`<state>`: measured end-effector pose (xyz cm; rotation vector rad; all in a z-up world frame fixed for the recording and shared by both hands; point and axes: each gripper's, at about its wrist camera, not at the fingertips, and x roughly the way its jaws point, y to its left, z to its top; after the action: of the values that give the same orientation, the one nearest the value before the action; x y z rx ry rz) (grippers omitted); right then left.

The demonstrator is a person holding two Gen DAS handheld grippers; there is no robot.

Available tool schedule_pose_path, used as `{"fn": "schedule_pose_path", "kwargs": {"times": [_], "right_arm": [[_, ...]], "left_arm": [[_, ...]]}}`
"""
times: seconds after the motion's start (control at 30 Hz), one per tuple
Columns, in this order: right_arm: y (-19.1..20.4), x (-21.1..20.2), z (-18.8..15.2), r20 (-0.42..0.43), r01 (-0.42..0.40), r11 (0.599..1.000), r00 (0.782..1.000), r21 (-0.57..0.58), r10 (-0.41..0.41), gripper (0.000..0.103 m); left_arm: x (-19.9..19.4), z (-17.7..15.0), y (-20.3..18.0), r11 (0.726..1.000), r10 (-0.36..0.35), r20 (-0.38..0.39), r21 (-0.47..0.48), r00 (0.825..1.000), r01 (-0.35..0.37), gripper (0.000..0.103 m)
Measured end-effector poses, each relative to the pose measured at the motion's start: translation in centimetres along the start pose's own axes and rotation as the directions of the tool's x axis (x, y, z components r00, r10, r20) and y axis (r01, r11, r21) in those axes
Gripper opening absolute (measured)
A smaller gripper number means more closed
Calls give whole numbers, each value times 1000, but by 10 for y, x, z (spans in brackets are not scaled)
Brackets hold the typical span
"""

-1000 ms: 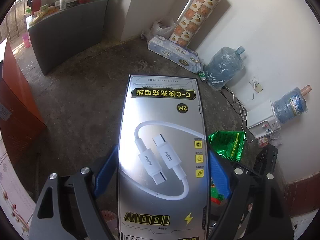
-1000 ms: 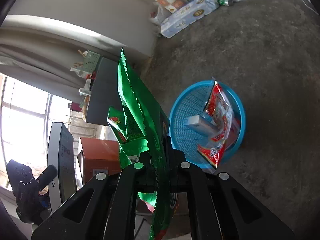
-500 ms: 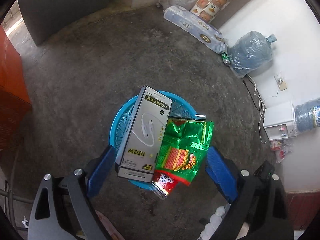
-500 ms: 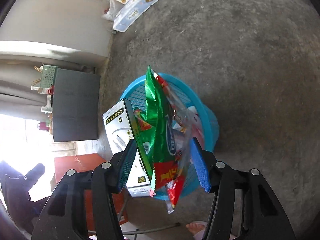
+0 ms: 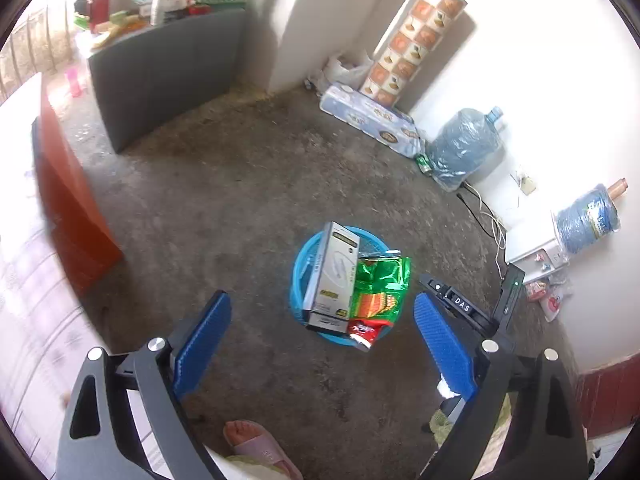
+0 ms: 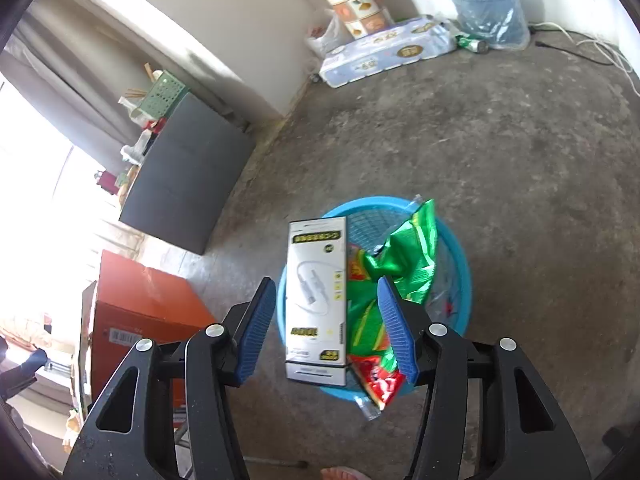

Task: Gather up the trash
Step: 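Open the left tool over the basket while the right tool releases the green bag into it, then move both open tools back toward the table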

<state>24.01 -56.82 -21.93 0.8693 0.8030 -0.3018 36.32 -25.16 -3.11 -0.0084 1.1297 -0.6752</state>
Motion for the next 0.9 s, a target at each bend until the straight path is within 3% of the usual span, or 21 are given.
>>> {"fn": "schedule_pose_path", "kwargs": {"times": [0.17,0.33,0.43,0.53,0.63,0.73,0.83,0.9], "right_arm": [[35,-14,-23,-53,-89,995,995,-44,87,50],[71,-43,-54,-125,-153,983,982,-106,139,51],[95,-68,-72,-150,-185,967,976,-174,160,56],[129,-88,-88,-184,-221,941,967,-258,176,59],[175,-102,-107,-224,-267,894,955,-360,195,64],[234,-113,-131,-280,-346,811,931,-472,234,70],[295,-113,-157,-369,-444,723,888,-529,275,75],[336,-105,-177,-442,-501,686,852,-528,282,76]], "left_arm": [[-105,-60,58,995,69,159,-79,985,-57,91],[-191,-141,108,959,247,310,-213,918,-186,91],[-226,-188,135,917,346,332,-316,877,-242,91],[-254,-228,162,878,402,333,-404,853,-256,91],[-271,-260,183,847,443,332,-461,833,-266,91],[-280,-281,199,819,471,334,-509,817,-264,91],[-285,-296,216,791,499,320,-548,805,-272,91],[-288,-307,222,777,519,317,-561,794,-284,91]]}}
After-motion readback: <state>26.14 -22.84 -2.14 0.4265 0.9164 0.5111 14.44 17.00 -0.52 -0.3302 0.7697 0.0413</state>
